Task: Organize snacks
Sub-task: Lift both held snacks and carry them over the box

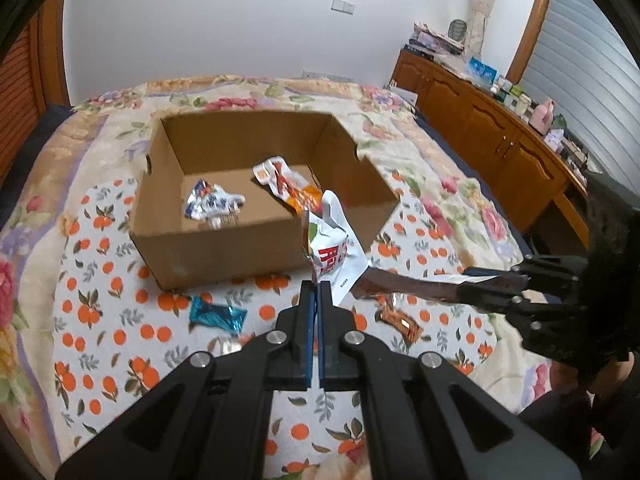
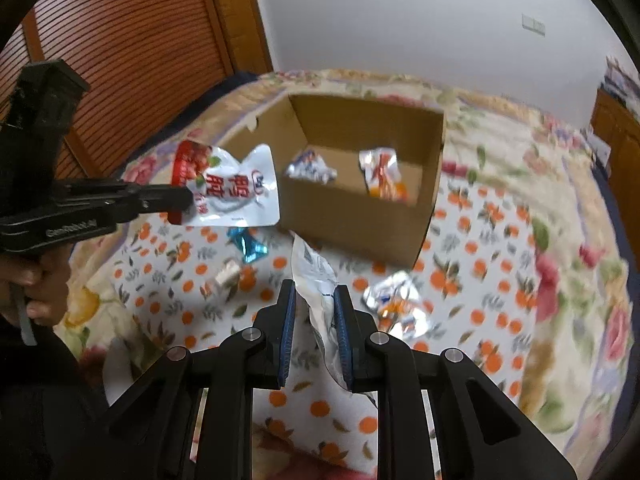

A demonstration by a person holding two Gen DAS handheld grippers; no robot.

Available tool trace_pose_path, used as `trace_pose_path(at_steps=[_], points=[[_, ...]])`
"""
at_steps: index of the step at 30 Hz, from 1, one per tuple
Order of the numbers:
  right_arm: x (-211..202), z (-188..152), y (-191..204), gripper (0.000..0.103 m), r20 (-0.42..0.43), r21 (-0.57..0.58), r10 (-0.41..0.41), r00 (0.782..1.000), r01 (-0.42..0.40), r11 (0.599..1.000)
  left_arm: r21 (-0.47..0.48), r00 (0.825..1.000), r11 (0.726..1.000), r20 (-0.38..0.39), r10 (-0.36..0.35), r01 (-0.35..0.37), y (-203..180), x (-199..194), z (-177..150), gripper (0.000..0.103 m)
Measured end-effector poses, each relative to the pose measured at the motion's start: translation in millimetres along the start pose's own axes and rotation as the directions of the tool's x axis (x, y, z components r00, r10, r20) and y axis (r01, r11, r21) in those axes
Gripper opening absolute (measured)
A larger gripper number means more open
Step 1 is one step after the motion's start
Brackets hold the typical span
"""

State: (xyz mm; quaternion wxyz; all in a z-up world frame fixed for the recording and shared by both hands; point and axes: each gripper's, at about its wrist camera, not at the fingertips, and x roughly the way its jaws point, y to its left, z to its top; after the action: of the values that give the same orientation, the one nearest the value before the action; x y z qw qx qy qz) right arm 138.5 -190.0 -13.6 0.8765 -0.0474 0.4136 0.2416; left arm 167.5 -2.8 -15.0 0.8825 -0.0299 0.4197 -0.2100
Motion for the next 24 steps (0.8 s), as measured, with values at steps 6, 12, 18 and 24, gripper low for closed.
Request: trace_pose_path(at_steps=[6, 12, 18, 24], points=[[-18.1, 38.4, -3.4, 0.017, 0.049, -0.037, -0.019, 0.999, 0.021, 0.999, 0.001, 0.999, 1.000, 0.045, 0.015, -0.015, 8.1, -13.7, 31.8, 0.000], [-24.3, 71.0, -10.7, 0.017, 0.097, -0.053, -0.032, 0.995, 0.037, 0.998, 0.008, 0.997, 0.999, 0.071, 0.042, -0.043, 20.2, -13.0, 62.6, 0.000], [-9.4, 104.2, -27.5, 0.017, 0.121, -0.057, -0.051, 0.991, 0.058, 0.997, 0.003, 0.994, 0.998, 0.082, 0.068, -0.068, 37.3, 3.9, 89.2, 0.000], [27.6, 127.7, -43.2, 0.017, 0.106, -0.058, -0.055, 0.993, 0.062, 0.996, -0.015, 0.995, 0.997, 0.064, 0.077, -0.076, 56.6, 37.1, 99.7, 0.000]])
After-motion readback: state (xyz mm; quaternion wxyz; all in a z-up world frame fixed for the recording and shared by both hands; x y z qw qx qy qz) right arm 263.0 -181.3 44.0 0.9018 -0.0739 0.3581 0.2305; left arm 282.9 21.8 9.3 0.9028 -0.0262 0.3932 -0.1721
